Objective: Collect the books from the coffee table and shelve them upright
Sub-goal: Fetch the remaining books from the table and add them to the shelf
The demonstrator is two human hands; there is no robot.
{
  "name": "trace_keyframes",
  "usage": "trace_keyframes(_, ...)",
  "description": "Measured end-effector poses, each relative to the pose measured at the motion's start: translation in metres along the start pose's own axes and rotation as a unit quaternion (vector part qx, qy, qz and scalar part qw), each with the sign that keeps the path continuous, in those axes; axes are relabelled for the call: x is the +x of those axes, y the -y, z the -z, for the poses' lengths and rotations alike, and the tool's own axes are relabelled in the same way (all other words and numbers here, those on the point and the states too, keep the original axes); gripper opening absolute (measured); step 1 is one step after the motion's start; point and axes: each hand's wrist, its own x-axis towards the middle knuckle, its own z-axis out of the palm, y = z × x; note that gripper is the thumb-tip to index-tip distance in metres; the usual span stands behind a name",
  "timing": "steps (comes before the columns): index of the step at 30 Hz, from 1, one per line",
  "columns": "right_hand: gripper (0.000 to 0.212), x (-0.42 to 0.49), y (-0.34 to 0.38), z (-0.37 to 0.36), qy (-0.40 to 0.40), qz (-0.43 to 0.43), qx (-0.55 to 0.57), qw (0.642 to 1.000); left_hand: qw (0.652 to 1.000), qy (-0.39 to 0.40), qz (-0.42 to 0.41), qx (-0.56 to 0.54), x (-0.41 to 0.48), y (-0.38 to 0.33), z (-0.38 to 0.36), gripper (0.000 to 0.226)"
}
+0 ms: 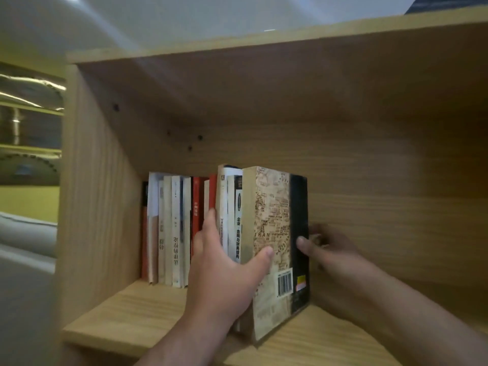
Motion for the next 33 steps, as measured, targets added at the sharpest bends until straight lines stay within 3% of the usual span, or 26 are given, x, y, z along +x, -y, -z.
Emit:
trace_keyframes(2,0.030,-0.002,-0.004,-0.017,-0.050,0.011,-0.045,0.998,0.998,-0.011,0.012,0.054,-0.005,-0.005,0.002,0.118)
trace_keyframes(4,0.026,-0.005,-0.007,-0.034,-0.033,-0.026,-0.007,0.999,0.996,-0.010,0.013,0.087,-0.007,-0.004,0.005,0.118)
trace_keyframes(8,0.014,-0.001,-0.010,-0.030,0.024,-0.021,-0.027,0.999,0.997,0.004,-0.025,0.073,-0.002,0.012,0.019,0.092)
trace_keyframes(11,0.064,-0.009,-0.010,-0.023,0.128,-0.008,-0.030,0.991,0.998,0.004,-0.039,0.056,0.002,0.015,0.027,0.073)
trace_keyframes(14,0.090,-0.012,-0.009,-0.026,0.163,-0.021,0.026,0.986,0.999,0.010,-0.027,0.039,0.005,0.014,0.030,0.075)
trace_keyframes(17,0.076,-0.015,0.000,-0.030,0.186,-0.010,0.010,0.982,0.999,0.031,-0.019,0.028,0.006,0.019,0.034,0.086)
trace_keyframes(20,0.077,-0.016,0.000,-0.034,0.185,-0.013,0.000,0.983,0.996,0.050,-0.041,0.064,0.009,0.024,0.035,0.080)
trace_keyframes(23,0.068,-0.014,0.005,-0.042,0.221,-0.043,0.063,0.972,0.992,0.052,-0.061,0.096,0.019,0.026,0.036,0.073)
trace_keyframes(27,0.098,-0.009,0.012,-0.061,0.191,0.011,-0.094,0.977,0.990,0.044,-0.071,0.111,0.026,0.026,0.038,0.072)
trace_keyframes(33,0.066,0.005,0.020,-0.063,0.194,-0.028,-0.124,0.973,0.992,0.035,-0.074,0.092,0.028,0.038,0.038,0.071)
